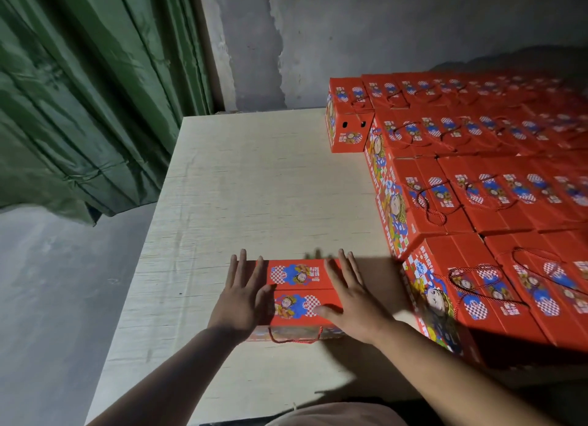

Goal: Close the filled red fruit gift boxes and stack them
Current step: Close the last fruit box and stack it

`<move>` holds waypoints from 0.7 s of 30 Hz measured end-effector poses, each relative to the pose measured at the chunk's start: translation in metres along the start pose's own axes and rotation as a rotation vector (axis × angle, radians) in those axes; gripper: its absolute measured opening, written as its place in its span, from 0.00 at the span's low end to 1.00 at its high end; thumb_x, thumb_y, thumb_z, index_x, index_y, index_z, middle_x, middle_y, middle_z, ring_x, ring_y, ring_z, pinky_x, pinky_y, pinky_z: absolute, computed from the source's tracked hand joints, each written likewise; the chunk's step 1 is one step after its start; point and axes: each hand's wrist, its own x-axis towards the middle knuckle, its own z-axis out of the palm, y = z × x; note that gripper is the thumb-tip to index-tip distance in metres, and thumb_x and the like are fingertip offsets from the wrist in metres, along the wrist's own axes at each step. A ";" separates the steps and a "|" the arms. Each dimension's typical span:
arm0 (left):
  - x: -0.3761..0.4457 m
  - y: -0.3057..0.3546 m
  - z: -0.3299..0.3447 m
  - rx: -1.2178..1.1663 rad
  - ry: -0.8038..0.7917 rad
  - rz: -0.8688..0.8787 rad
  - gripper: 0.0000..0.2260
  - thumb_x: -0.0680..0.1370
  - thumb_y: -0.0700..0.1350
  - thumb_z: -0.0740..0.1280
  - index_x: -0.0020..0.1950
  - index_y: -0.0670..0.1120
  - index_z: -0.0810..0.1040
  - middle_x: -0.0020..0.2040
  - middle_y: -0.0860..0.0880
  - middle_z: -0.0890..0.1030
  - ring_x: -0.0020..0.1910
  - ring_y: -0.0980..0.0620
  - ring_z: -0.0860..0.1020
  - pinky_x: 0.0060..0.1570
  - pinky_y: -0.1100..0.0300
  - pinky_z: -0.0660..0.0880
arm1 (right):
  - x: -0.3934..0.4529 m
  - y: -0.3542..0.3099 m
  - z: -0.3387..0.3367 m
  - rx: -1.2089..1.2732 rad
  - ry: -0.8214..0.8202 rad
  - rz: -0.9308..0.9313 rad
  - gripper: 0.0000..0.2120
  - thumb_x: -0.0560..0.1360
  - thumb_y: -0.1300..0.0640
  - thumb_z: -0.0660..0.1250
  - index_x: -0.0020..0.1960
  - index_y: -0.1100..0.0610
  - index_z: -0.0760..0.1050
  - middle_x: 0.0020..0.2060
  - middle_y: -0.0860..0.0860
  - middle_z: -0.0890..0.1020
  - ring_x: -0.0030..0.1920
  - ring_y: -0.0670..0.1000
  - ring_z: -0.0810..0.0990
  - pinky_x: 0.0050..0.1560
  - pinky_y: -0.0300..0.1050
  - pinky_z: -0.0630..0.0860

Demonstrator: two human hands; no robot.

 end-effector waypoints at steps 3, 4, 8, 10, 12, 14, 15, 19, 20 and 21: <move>-0.018 -0.007 0.004 -0.357 0.141 -0.175 0.31 0.85 0.65 0.50 0.86 0.58 0.47 0.86 0.51 0.44 0.84 0.52 0.39 0.83 0.46 0.53 | -0.015 0.004 0.007 0.117 0.022 0.054 0.61 0.70 0.25 0.70 0.84 0.43 0.33 0.78 0.38 0.25 0.82 0.44 0.37 0.77 0.49 0.65; -0.024 -0.007 0.004 -0.469 0.141 -0.192 0.28 0.85 0.64 0.52 0.85 0.62 0.50 0.86 0.53 0.53 0.85 0.54 0.48 0.81 0.46 0.59 | -0.021 0.007 0.010 0.114 0.013 0.056 0.64 0.67 0.23 0.71 0.84 0.44 0.32 0.79 0.38 0.25 0.83 0.44 0.39 0.77 0.48 0.66; -0.034 0.009 -0.006 -0.769 0.105 -0.212 0.19 0.87 0.59 0.59 0.75 0.77 0.61 0.67 0.72 0.76 0.66 0.71 0.75 0.62 0.62 0.71 | -0.031 0.016 0.021 -0.026 -0.017 0.025 0.72 0.60 0.25 0.77 0.84 0.46 0.32 0.80 0.46 0.25 0.84 0.52 0.38 0.79 0.47 0.58; -0.036 0.014 -0.011 -0.809 0.080 -0.169 0.18 0.87 0.56 0.60 0.77 0.68 0.65 0.70 0.64 0.77 0.67 0.64 0.77 0.63 0.57 0.73 | -0.030 0.012 0.025 -0.150 0.004 0.045 0.68 0.66 0.34 0.79 0.84 0.48 0.33 0.80 0.50 0.25 0.84 0.57 0.43 0.79 0.50 0.63; -0.037 0.015 -0.019 -0.874 0.038 -0.162 0.18 0.87 0.54 0.61 0.77 0.65 0.67 0.71 0.61 0.77 0.69 0.61 0.77 0.63 0.56 0.74 | -0.029 0.003 0.030 -0.305 0.086 0.065 0.64 0.68 0.33 0.76 0.85 0.51 0.37 0.81 0.56 0.29 0.84 0.61 0.45 0.80 0.59 0.62; -0.038 0.016 -0.027 -0.938 0.009 -0.167 0.19 0.86 0.53 0.64 0.77 0.66 0.68 0.71 0.61 0.78 0.69 0.61 0.77 0.64 0.57 0.74 | -0.026 -0.012 0.035 -0.385 0.141 0.078 0.62 0.68 0.25 0.69 0.86 0.52 0.40 0.83 0.60 0.35 0.84 0.65 0.41 0.81 0.69 0.50; -0.040 0.017 -0.030 -0.959 -0.004 -0.169 0.20 0.86 0.52 0.65 0.77 0.66 0.69 0.71 0.60 0.78 0.69 0.60 0.78 0.64 0.58 0.75 | -0.025 -0.019 0.037 -0.396 0.138 0.087 0.60 0.68 0.22 0.63 0.86 0.50 0.40 0.83 0.61 0.38 0.83 0.66 0.38 0.81 0.72 0.44; -0.053 0.015 -0.032 -1.008 -0.048 -0.170 0.24 0.84 0.49 0.70 0.77 0.62 0.69 0.69 0.55 0.81 0.67 0.57 0.80 0.59 0.61 0.80 | -0.010 -0.035 0.030 -0.404 0.053 0.128 0.56 0.68 0.19 0.55 0.85 0.44 0.38 0.84 0.59 0.39 0.81 0.68 0.31 0.80 0.72 0.38; -0.058 0.013 -0.030 -0.968 -0.034 -0.183 0.25 0.82 0.49 0.72 0.77 0.64 0.69 0.68 0.56 0.81 0.66 0.58 0.80 0.59 0.59 0.79 | -0.006 -0.036 0.024 -0.407 0.040 0.135 0.54 0.69 0.20 0.54 0.85 0.44 0.39 0.84 0.58 0.40 0.82 0.67 0.32 0.80 0.71 0.38; -0.062 0.012 -0.028 -0.926 -0.019 -0.199 0.28 0.80 0.49 0.74 0.76 0.66 0.68 0.67 0.57 0.81 0.65 0.60 0.79 0.59 0.60 0.78 | -0.002 -0.037 0.018 -0.404 0.034 0.137 0.51 0.71 0.20 0.51 0.85 0.43 0.40 0.85 0.57 0.41 0.82 0.66 0.34 0.80 0.71 0.37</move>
